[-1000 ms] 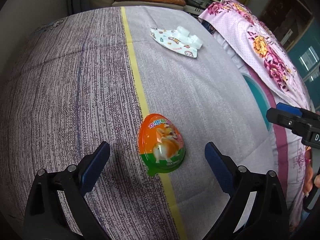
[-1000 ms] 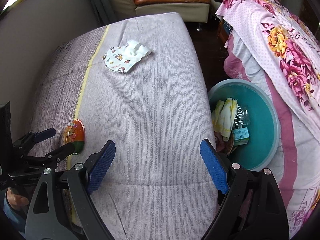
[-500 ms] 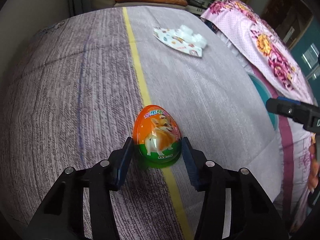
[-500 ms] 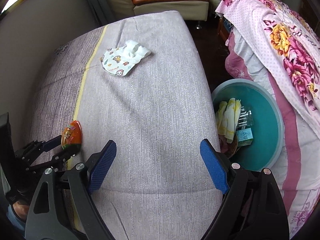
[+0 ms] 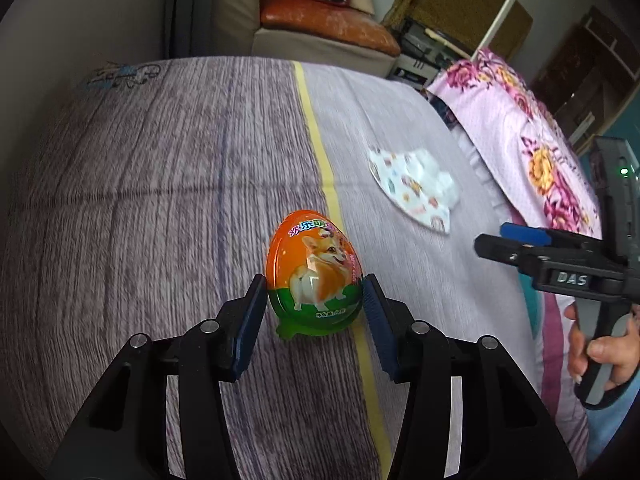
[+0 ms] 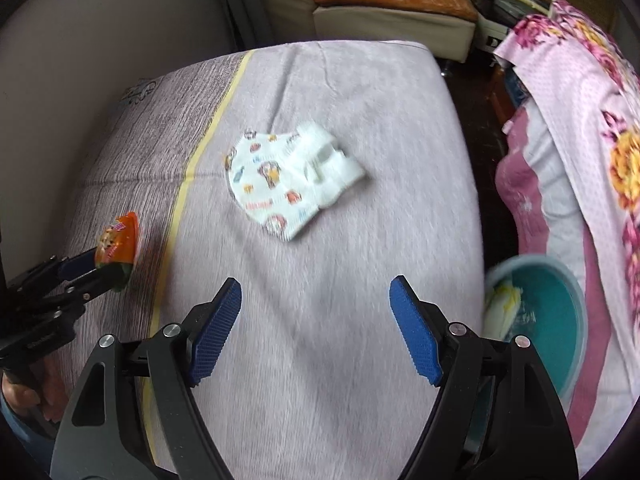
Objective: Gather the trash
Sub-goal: 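Grasp the orange-green chocolate egg with the left tool while the right tool grasps the white mask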
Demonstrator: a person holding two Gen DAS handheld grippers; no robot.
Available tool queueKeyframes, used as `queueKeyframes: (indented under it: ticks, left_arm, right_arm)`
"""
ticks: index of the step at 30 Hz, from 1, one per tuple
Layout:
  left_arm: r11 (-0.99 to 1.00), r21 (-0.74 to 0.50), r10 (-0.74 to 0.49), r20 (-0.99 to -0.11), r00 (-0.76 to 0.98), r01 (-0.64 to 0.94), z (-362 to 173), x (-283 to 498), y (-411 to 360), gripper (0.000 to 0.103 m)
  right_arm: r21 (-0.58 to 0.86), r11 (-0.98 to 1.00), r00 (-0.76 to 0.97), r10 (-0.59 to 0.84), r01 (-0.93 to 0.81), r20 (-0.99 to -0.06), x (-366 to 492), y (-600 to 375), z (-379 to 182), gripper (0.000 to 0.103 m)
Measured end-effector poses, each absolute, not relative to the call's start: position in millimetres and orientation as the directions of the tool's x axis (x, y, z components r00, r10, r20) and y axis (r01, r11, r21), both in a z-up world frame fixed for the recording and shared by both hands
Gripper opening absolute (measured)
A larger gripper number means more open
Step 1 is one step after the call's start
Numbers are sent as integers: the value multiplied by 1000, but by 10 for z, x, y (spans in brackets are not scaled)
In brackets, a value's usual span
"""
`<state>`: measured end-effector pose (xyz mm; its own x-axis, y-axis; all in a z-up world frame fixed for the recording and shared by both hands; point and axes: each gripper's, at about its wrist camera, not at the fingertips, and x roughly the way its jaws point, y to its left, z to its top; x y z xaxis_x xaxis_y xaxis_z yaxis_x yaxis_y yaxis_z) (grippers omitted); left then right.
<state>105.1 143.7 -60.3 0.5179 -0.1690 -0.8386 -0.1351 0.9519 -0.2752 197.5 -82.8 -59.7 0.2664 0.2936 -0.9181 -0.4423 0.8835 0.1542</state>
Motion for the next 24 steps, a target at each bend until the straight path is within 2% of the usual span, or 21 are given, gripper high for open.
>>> queueKeyframes:
  ticks: [7,13,18,20,22,23,24]
  left_arm:
    - [928,-325,-182,-823,538,-184,-577,1247,1762,50]
    - [914,-349,-190,-818,543,-206,-606,1327,1926,50]
    - [910,-362,-205,-816,540,-202,-647,1374,1927,50]
    - [910,-365,-211,-816,538,-197,-659,1381,1901,50]
    - [910,-366,-214,-816,537,-193,-664,1384,1877,50]
    - [910,-367,-215,-816,537,-193,-665,1383,1867,50]
    - [910,-368,-216,-816,536,-193,-667,1385,1844,50]
  right_arm:
    - [103,847,260,273,-522,-926,2309,-358,-763,78]
    - [105,856,223,248,-507,-943,2496,-155,-945,79]
    - [30,852,287,209,-523,-935,2439,-52,-976,81]
    - [9,845,314,209,-535,-926,2406,-46,-955,71]
    - [0,845,326,207,-535,-922,2398,-53,-938,48]
    - [-2,846,329,205,-533,-922,2399,-62,-929,31]
    - [16,861,324,209,-508,-923,2421,-117,-903,23]
